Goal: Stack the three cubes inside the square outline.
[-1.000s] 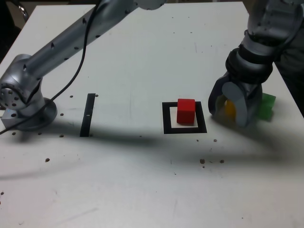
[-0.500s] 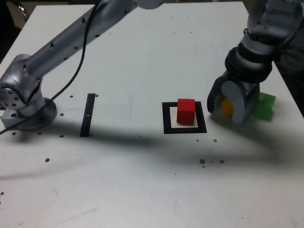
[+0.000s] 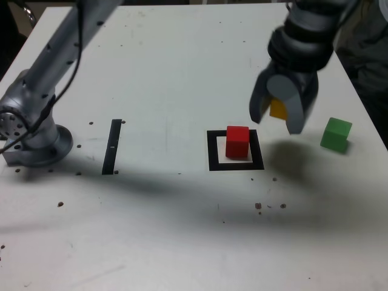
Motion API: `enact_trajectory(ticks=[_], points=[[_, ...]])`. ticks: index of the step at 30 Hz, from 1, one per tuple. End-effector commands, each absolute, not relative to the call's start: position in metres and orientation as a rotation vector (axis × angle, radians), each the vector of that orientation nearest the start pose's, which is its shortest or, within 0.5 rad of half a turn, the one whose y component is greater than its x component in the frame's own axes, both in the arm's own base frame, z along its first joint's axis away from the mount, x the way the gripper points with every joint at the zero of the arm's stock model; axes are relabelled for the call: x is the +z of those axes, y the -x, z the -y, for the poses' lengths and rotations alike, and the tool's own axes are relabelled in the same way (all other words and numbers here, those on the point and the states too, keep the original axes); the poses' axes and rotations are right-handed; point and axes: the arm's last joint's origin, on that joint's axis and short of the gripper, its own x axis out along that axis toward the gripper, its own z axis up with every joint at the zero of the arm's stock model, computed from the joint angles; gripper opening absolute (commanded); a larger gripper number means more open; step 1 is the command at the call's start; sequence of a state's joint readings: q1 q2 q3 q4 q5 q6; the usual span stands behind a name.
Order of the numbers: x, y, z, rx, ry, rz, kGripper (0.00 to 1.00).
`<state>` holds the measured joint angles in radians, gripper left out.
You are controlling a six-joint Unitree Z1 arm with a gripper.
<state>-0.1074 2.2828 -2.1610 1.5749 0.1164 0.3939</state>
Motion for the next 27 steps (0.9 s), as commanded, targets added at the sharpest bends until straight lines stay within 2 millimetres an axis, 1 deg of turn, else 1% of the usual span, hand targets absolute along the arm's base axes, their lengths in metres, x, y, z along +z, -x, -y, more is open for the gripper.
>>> enact_trajectory(ticks=[1, 7, 12, 18, 27], points=[[0.29, -0.426, 0.041, -0.293, -0.459, -1.673, 0.28], [0.306, -0.402, 0.039, -0.202, -0.351, -1.686, 0.28], [0.31, -0.387, 0.039, -0.152, -0.26, -1.708, 0.28], [0.302, -0.378, 0.04, -0.141, -0.192, -1.735, 0.28], [0.285, -0.378, 0.042, -0.17, -0.161, -1.762, 0.28]])
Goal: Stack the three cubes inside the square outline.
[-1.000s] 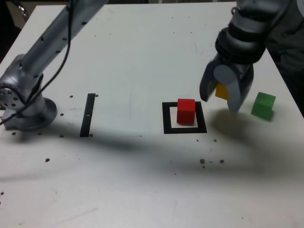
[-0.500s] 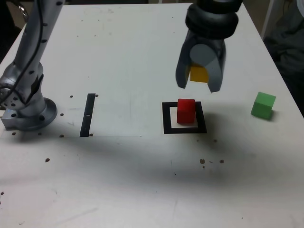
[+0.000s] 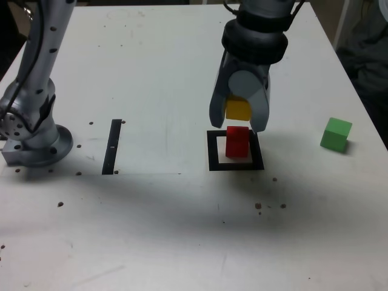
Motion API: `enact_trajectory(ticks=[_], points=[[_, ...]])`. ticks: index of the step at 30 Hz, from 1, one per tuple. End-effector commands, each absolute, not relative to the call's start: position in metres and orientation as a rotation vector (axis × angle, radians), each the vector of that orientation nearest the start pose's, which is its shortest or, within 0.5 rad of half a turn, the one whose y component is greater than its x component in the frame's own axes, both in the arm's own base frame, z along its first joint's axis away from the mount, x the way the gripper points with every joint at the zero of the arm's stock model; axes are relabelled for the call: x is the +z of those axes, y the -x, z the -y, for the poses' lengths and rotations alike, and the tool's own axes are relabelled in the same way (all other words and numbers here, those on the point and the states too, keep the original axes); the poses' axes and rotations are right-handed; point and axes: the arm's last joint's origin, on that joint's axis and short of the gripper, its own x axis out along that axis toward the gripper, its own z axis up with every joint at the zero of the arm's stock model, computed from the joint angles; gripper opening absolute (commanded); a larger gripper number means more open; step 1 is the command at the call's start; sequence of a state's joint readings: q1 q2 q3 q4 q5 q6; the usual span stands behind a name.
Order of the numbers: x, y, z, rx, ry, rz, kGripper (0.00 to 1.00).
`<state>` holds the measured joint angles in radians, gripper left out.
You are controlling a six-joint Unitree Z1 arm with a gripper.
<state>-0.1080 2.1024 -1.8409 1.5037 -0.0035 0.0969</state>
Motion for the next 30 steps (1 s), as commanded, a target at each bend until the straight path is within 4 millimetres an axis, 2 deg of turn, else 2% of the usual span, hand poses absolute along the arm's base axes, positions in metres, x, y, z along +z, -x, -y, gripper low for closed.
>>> enact_trajectory(ticks=[1, 16, 26, 28, 30], points=[[0.284, -0.378, 0.042, -0.171, -0.16, -1.765, 0.28], [0.262, -0.384, 0.043, -0.19, -0.152, -1.787, 0.28], [0.255, -0.385, 0.043, -0.197, -0.147, -1.786, 0.28], [0.253, -0.386, 0.042, -0.199, -0.146, -1.787, 0.32], [0.25, -0.385, 0.04, -0.204, -0.141, -1.791, 0.47]])
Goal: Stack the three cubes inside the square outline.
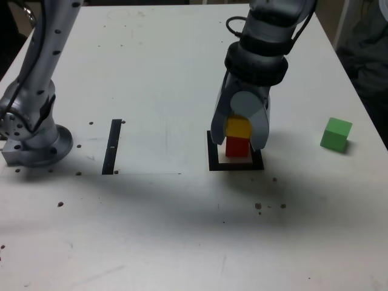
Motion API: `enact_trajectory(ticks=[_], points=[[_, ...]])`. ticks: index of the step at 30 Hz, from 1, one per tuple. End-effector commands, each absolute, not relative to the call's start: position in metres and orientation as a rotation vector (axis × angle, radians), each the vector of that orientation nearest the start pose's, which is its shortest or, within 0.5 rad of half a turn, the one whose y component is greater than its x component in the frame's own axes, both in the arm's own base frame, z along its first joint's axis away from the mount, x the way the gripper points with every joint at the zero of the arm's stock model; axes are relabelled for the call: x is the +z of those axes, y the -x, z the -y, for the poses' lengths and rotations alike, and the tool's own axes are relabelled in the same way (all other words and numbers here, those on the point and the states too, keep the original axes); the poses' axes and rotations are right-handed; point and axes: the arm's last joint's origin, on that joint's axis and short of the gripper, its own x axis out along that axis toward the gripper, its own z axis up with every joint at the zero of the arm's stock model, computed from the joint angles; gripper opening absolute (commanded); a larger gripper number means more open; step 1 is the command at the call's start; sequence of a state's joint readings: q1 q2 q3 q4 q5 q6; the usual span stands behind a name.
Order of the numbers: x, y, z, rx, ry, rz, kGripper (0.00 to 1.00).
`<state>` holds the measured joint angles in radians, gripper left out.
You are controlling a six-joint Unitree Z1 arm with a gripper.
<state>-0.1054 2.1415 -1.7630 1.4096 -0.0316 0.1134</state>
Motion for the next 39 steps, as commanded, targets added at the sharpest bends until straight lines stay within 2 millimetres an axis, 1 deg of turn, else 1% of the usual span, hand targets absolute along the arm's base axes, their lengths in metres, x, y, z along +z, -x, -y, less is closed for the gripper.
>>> enact_trajectory(ticks=[1, 2, 3, 4, 5, 6, 14, 20, 26, 29, 35, 39], points=[[0.248, -0.385, 0.039, -0.208, -0.137, -1.794, 0.57], [0.246, -0.384, 0.038, -0.211, -0.133, -1.796, 0.68], [0.244, -0.384, 0.036, -0.217, -0.129, -1.798, 0.82], [0.242, -0.384, 0.036, -0.221, -0.126, -1.798, 0.91], [0.241, -0.384, 0.035, -0.224, -0.124, -1.797, 0.97], [0.241, -0.384, 0.035, -0.226, -0.123, -1.796, 0.99], [0.242, -0.384, 0.034, -0.23, -0.13, -1.784, 1.0], [0.25, -0.379, 0.033, -0.209, -0.149, -1.772, 1.0], [0.264, -0.371, 0.029, -0.151, -0.2, -1.75, 1.0], [0.273, -0.371, 0.027, -0.121, -0.234, -1.737, 1.0], [0.292, -0.377, 0.025, -0.084, -0.303, -1.725, 1.0], [0.3, -0.386, 0.025, -0.086, -0.336, -1.711, 1.0]])
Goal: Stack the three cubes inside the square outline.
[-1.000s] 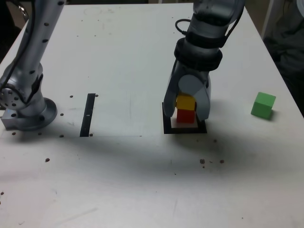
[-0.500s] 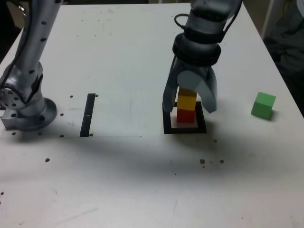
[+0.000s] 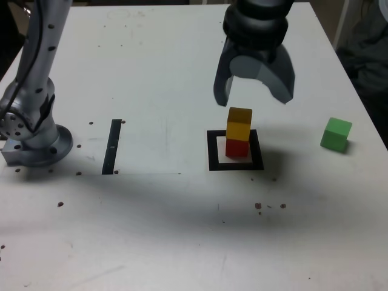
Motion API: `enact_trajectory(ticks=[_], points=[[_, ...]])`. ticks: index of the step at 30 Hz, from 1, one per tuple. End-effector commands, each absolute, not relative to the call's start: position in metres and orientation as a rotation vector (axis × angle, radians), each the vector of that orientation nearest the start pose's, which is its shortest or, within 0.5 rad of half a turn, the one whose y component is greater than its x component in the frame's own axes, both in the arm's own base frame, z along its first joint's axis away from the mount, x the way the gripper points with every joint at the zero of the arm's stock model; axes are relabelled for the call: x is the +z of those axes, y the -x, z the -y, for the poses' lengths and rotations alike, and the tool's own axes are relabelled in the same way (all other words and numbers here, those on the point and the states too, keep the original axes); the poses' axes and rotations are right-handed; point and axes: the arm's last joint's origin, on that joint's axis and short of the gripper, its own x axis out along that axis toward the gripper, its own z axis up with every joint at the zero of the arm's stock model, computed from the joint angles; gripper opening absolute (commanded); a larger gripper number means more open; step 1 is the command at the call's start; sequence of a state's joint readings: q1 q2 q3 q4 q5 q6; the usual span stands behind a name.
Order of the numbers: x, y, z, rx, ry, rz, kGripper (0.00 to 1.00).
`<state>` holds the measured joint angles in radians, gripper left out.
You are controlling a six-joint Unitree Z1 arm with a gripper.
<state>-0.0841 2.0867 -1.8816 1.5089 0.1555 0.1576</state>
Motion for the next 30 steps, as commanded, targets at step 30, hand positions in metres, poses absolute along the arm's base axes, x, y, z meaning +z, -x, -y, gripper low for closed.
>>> enact_trajectory(ticks=[30], points=[[0.271, -0.486, 0.03, -0.267, -0.474, -1.567, 0.99]])
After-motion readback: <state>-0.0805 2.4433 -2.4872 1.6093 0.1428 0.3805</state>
